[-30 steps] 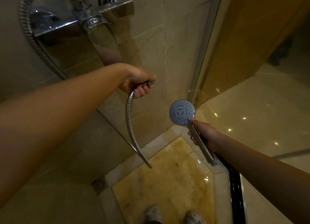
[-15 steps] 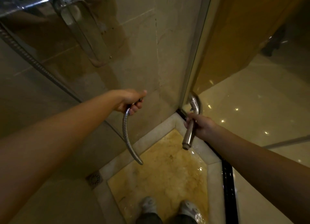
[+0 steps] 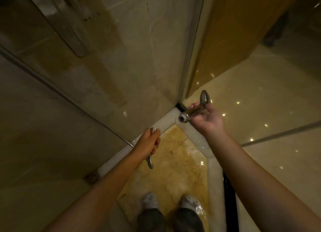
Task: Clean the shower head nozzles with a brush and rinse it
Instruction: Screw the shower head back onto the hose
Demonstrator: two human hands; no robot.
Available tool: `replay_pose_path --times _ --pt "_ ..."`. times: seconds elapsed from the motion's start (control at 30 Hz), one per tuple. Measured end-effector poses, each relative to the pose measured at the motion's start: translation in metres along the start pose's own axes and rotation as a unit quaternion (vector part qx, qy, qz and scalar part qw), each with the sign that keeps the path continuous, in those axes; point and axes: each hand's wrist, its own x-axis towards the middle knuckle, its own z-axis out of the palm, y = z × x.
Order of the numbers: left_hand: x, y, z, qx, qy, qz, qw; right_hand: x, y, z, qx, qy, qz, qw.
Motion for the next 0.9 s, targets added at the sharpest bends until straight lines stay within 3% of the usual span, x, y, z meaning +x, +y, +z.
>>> replay_pose_path --times 0.2,0.33,0.5,0.8,0.9 --pt "-0.024 -0.032 0.031 -0.002 -0.011 0.044 0.999 -0.009 0.000 -0.024 -0.091 -0.016 0.001 0.996" --pt "-0.029 -0.026 0.041 0.002 -0.022 0.077 0.997 -0.010 0.003 -0.046 -0.213 -0.081 -0.040 0.973" --pt "-0.037 -0.025 0.042 0.027 -0.051 0.105 0.993 -0.021 0.011 -0.051 -0.263 -0.142 -0.084 0.951" --pt "-0.059 -0.031 0.042 0.037 -0.107 0.087 0.990 -0.038 0.011 -0.063 -0.377 -0.172 -0.115 0.903" --pt "-0.064 -0.036 0.039 0.024 -0.108 0.061 0.992 -0.045 0.007 -0.068 -0.435 -0.194 -0.113 0.872"
